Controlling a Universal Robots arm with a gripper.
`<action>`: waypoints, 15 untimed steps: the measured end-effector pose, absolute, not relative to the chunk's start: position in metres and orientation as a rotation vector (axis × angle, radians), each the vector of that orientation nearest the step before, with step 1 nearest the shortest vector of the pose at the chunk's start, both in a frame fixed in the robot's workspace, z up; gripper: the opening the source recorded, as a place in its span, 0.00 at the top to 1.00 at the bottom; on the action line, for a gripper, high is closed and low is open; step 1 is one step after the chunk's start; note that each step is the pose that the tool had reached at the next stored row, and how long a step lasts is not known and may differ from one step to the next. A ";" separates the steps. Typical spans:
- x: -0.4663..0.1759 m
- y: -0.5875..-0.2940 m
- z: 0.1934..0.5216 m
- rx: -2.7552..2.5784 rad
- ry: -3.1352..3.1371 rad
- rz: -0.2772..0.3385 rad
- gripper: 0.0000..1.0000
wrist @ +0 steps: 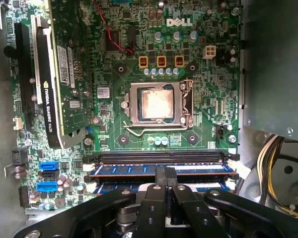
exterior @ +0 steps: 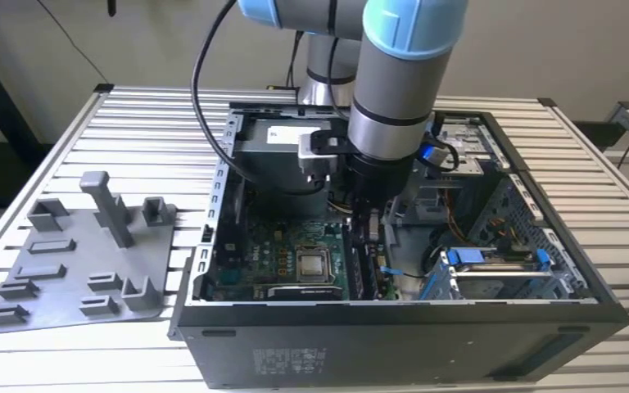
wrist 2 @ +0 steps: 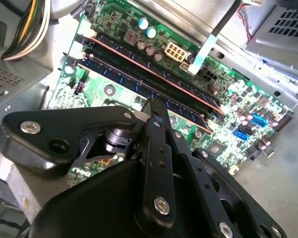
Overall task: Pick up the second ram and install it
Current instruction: 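Press down the second ram until it locks into place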
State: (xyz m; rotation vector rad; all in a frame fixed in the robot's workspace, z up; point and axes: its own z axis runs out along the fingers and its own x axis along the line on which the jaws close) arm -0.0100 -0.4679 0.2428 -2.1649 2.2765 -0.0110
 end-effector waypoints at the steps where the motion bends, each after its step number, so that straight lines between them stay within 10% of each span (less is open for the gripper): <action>1: -0.010 -0.469 0.242 -2.164 2.277 -0.011 0.89; 15: -0.010 -0.472 0.221 -2.156 2.280 -0.006 0.89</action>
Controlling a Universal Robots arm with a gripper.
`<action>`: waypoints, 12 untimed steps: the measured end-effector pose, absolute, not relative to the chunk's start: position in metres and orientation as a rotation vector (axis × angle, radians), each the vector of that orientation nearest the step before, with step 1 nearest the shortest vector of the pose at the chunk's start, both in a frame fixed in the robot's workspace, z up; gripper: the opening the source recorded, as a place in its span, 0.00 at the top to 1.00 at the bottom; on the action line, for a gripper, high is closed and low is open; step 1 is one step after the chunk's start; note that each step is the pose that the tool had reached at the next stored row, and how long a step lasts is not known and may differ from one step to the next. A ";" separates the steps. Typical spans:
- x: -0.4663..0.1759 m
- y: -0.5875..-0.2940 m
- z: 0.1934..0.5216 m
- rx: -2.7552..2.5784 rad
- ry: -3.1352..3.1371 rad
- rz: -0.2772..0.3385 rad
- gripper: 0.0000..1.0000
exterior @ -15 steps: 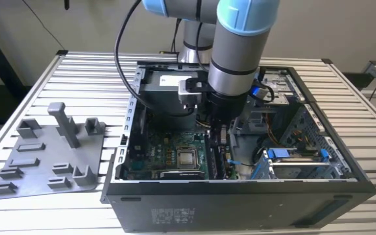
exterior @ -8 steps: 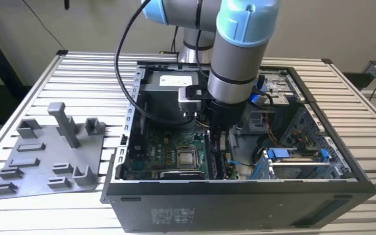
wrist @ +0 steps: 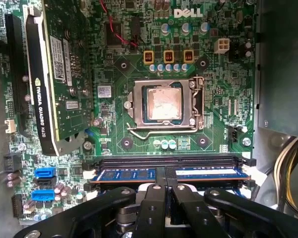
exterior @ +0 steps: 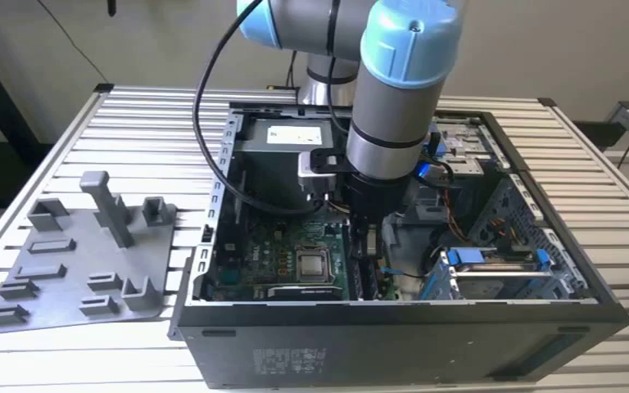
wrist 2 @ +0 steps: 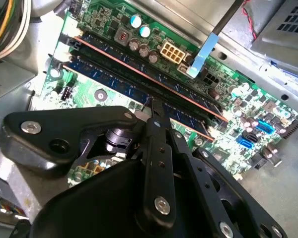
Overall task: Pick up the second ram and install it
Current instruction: 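Press down the second ram until it locks into place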
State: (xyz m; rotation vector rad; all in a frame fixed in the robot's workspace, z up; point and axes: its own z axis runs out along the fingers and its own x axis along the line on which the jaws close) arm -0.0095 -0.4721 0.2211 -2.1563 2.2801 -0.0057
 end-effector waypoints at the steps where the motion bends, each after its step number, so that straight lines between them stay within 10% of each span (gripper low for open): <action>1: -0.010 -0.472 0.221 -2.154 2.278 -0.001 0.89; 12: -0.010 -0.472 0.253 -2.152 2.275 0.006 0.89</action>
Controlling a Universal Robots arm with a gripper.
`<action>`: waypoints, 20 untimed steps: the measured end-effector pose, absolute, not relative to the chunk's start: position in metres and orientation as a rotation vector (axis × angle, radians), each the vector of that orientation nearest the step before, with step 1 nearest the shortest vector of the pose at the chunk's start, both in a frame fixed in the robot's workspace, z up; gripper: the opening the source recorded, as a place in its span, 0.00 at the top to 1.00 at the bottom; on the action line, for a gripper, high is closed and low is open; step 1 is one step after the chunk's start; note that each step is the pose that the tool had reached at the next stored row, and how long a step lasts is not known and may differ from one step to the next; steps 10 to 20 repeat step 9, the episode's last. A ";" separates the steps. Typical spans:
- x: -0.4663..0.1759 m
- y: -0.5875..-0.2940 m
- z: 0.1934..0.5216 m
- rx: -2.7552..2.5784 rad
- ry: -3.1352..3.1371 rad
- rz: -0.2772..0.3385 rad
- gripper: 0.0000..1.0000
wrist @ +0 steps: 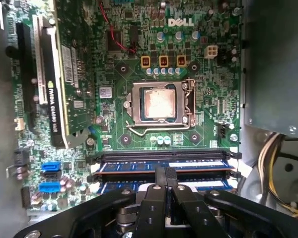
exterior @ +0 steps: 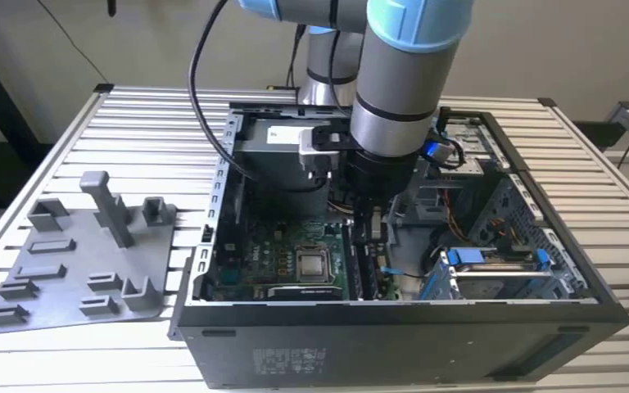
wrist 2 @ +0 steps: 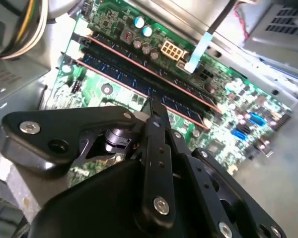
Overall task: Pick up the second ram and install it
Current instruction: 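Press down the second ram until it locks into place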
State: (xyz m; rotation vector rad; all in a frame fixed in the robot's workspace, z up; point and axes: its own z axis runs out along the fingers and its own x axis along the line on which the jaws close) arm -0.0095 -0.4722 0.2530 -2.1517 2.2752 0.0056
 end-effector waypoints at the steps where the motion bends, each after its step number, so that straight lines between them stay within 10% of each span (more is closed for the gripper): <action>1: -0.010 -0.472 0.255 -2.152 2.275 0.006 0.89; 20: -0.010 -0.472 0.255 -2.152 2.275 0.006 0.89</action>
